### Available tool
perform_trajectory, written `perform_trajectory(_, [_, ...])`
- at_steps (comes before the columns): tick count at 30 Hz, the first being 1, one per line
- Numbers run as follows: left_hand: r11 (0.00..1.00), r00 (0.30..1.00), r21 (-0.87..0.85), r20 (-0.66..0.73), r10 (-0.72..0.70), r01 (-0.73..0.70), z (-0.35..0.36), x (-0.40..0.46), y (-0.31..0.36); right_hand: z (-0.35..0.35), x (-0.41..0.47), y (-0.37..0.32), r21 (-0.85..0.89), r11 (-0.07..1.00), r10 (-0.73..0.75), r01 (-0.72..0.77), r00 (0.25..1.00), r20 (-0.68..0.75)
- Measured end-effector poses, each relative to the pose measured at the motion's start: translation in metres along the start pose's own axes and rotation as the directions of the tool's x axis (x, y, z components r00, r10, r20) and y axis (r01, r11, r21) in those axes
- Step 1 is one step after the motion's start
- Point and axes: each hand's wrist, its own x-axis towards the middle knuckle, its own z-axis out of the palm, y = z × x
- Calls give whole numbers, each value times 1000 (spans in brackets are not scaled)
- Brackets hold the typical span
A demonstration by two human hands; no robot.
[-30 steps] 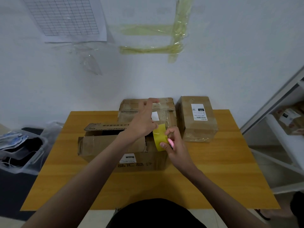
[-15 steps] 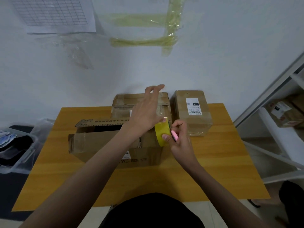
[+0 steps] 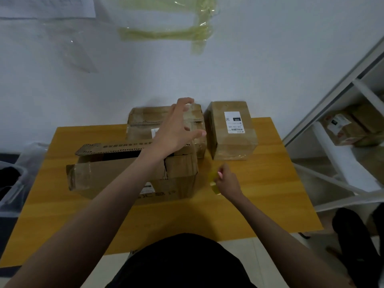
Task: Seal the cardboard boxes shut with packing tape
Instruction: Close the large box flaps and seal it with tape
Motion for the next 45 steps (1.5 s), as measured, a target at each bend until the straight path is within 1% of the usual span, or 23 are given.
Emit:
perform_trajectory(5, [975,997,-209,28,-72,77,-13,-17,-6,45,5,37,-191,979,96,-74,989,109])
perform_trajectory(9, [948,992,-291,25,-124,126,-30,-31,-12,70,8,38,-196,977,120,-86,978,171])
perform_trajectory(11, [936,990,-324,15,-138,136,-37,-35,-15,77,10,36,-213,974,125,-72,961,246])
perform_trajectory(13, [935,989,-325,1,-148,141,-41,-39,-18,81,11,39,-221,970,168,-101,936,309])
perform_trajectory(14, [936,989,-323,-8,-150,139,-42,-41,-19,80,12,41,-209,967,202,-144,935,292])
perform_trajectory(16, [935,988,-328,-23,-150,135,-43,-44,-23,74,11,47,-168,952,287,-257,939,189])
perform_trajectory(17, [934,988,-331,-28,-152,135,-44,-46,-24,70,10,52,-130,938,339,-321,927,160])
perform_trajectory(20, [926,984,-347,-38,-171,148,-43,-50,-26,60,8,75,-13,863,500,-506,849,172])
perform_trajectory(22, [923,983,-351,-40,-181,155,-42,-51,-26,58,6,92,69,809,567,-584,806,169])
perform_trajectory(25, [924,983,-349,-44,-181,154,-41,-52,-26,59,5,104,196,751,592,-631,774,224])
perform_trajectory(27, [925,982,-346,-47,-182,155,-40,-53,-25,57,6,103,174,771,578,-613,787,213])
perform_trajectory(28, [926,982,-345,-47,-182,155,-40,-53,-24,54,7,99,142,792,571,-594,802,175])
perform_trajectory(29, [926,982,-344,-47,-183,156,-40,-54,-24,49,7,89,127,811,558,-571,820,124])
perform_trajectory(30, [926,982,-344,-46,-184,157,-40,-54,-25,43,7,74,164,831,530,-532,846,64])
perform_trajectory(32, [925,983,-347,-38,-178,154,-41,-55,-25,24,4,30,408,839,417,-361,907,-56])
perform_trajectory(34, [913,985,-378,-21,-174,153,-41,-57,-26,1,0,-23,651,747,232,-133,970,-69])
perform_trajectory(35, [903,984,-400,-16,-176,155,-41,-58,-26,-11,-5,-50,741,669,106,-53,994,-25])
perform_trajectory(36, [893,984,-423,-13,-178,156,-40,-59,-26,-23,-12,-75,828,561,-23,-15,999,34])
perform_trajectory(37, [880,983,-449,-11,-182,158,-40,-60,-27,-34,-20,-99,896,444,-134,-26,986,95])
perform_trajectory(38, [864,982,-477,-10,-189,161,-39,-61,-27,-43,-27,-118,932,359,-223,-53,965,141])
perform_trajectory(39, [847,980,-505,-9,-199,167,-38,-62,-28,-51,-33,-134,949,307,-295,-77,940,171])
perform_trajectory(41, [816,976,-550,-10,-217,176,-38,-64,-29,-57,-40,-151,961,252,-381,-114,901,206])
perform_trajectory(45, [765,974,-620,-12,-228,172,-39,-70,-29,-56,-41,-158,960,214,-382,-181,889,253])
